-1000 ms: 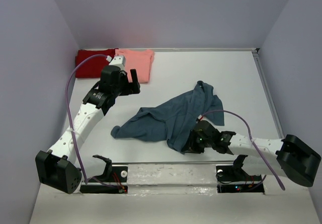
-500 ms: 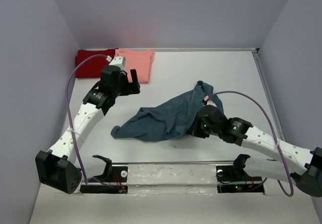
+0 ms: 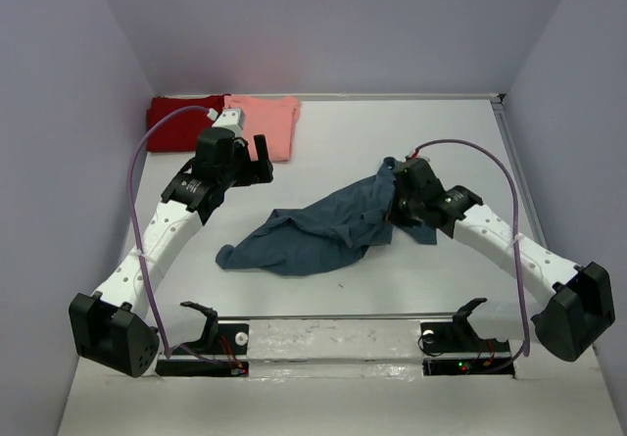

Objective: Fold and stack the t-shirts
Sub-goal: Flatten out the tshirt

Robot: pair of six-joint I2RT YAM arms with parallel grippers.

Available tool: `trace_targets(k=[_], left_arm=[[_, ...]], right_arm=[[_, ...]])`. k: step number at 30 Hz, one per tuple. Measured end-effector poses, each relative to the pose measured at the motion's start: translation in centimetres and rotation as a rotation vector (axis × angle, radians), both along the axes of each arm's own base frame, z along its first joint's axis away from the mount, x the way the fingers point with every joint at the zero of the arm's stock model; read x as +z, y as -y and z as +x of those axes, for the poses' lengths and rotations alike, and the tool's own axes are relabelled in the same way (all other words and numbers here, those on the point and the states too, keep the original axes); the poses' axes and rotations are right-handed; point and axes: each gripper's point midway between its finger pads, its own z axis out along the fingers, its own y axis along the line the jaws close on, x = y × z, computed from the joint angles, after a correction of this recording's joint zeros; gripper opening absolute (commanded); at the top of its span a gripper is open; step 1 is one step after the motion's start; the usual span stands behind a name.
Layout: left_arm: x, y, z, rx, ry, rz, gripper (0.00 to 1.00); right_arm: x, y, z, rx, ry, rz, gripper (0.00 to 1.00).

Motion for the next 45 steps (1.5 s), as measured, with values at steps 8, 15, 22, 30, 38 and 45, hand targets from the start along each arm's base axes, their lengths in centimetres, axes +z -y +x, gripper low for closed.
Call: trace_targets(k=[8,15,22,30,38,45], left_arm=[[0.0,0.2,-0.1,-0.009,-0.003,-0.005,0.99],[0.0,0.2,-0.1,-0.011,-0.003,-0.006,0.99],[-0.2,0.3,0.0,-0.013,-0.010,-0.005,0.99],[-0.5,0.3,0.0,-0.015,-0.016,-0.003,0.99],[-1.0,0.4,0.2,-0.015,-0.033,0.002,0.99],[-1.2,0.4,0.2,-0.015,-0.036,0.003,0.99]], right_arm=[[6.2,1.7,7.2,-0.027,0.138,0.024,0.00],[3.1,0.4,6.3,0.059,0.030,0.063,0.00],[0.3,1.1,-2.3,0.119,-0.078,0.193,0.00],[-0.4,3.2,-10.4,0.123,-0.099,0.294,0.00],[-8.0,4.0,-16.0,0.102,-0.372,0.299,0.06],[-6.9,3.9,-15.4,0.100,-0.331,0.303,0.00]])
